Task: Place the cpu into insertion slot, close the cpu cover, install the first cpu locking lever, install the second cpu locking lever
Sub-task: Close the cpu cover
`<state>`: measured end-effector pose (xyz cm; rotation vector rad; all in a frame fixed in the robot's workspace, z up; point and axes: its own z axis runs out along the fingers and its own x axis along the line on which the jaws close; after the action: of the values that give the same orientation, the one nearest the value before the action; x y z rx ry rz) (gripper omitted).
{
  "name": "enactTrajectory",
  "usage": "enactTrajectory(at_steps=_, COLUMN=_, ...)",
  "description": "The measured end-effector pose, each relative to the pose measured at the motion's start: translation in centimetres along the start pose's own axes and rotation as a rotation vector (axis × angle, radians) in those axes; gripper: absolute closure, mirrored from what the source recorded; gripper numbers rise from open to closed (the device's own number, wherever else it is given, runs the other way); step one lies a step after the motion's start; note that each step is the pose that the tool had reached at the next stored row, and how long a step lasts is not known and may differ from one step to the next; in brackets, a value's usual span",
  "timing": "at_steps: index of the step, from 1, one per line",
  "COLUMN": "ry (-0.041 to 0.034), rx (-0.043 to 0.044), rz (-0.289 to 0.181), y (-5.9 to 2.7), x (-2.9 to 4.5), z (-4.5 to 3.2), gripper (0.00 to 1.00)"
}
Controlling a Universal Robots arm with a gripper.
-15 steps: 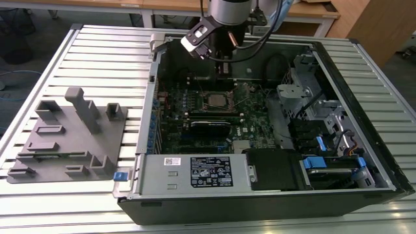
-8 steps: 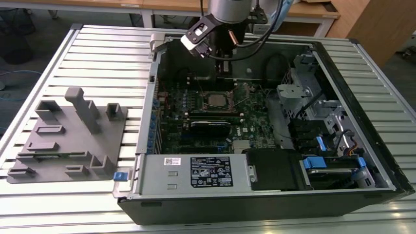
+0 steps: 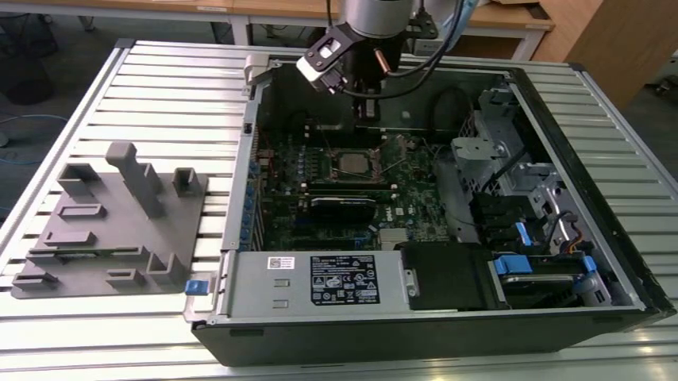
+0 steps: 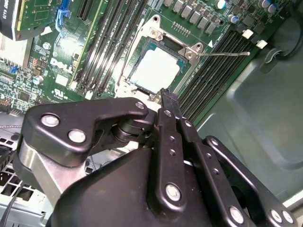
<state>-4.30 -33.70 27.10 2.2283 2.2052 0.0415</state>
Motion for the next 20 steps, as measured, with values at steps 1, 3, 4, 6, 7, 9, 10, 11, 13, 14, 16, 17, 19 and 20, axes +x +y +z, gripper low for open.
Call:
enactTrajectory(at_steps=1, ry=-0.0001, rx=0.0000, rz=0.000, y=0.11, x=0.00, z=0.00, gripper=0.89)
enactTrajectory(at_steps=3, ry=0.0000, rx=0.0000, rz=0.000, y=0.34, x=0.00, z=0.01, gripper=0.89)
enactTrajectory(at_steps=4, ry=0.0000, rx=0.0000, rz=0.000, y=0.47, x=0.00, z=0.01, gripper=0.89)
enactTrajectory(at_steps=6, ry=0.0000, rx=0.0000, rz=0.000, y=0.77, x=0.00, z=0.02, gripper=0.89)
enactTrajectory(at_steps=7, ry=0.0000, rx=0.0000, rz=0.000, y=0.94, x=0.00, z=0.02, gripper=0.89)
enactTrajectory(at_steps=9, ry=0.0001, rx=0.0000, rz=0.000, y=1.37, x=-0.01, z=0.03, gripper=0.89)
enactTrajectory(at_steps=10, ry=0.0000, rx=0.0001, rz=0.000, y=1.61, x=-0.02, z=0.04, gripper=0.89)
enactTrajectory(at_steps=11, ry=0.0001, rx=0.0002, rz=0.000, y=2.10, x=-0.03, z=0.05, gripper=0.89)
enactTrajectory(at_steps=13, ry=0.0001, rx=0.0004, rz=0.000, y=2.68, x=-0.04, z=0.07, gripper=0.89)
enactTrajectory(at_steps=14, ry=0.0001, rx=0.0006, rz=0.000, y=2.95, x=-0.05, z=0.07, gripper=0.89)
enactTrajectory(at_steps=16, ry=-0.0001, rx=0.0010, rz=0.000, y=3.52, x=-0.07, z=0.08, gripper=0.89)
enactTrajectory(at_steps=17, ry=-0.0001, rx=0.0012, rz=0.000, y=3.81, x=-0.08, z=0.09, gripper=0.89)
enactTrajectory(at_steps=19, ry=0.0001, rx=0.0014, rz=0.000, y=4.41, x=-0.10, z=0.12, gripper=0.89)
enactTrajectory(at_steps=20, ry=0.0001, rx=0.0016, rz=0.000, y=4.76, x=-0.11, z=0.13, gripper=0.89)
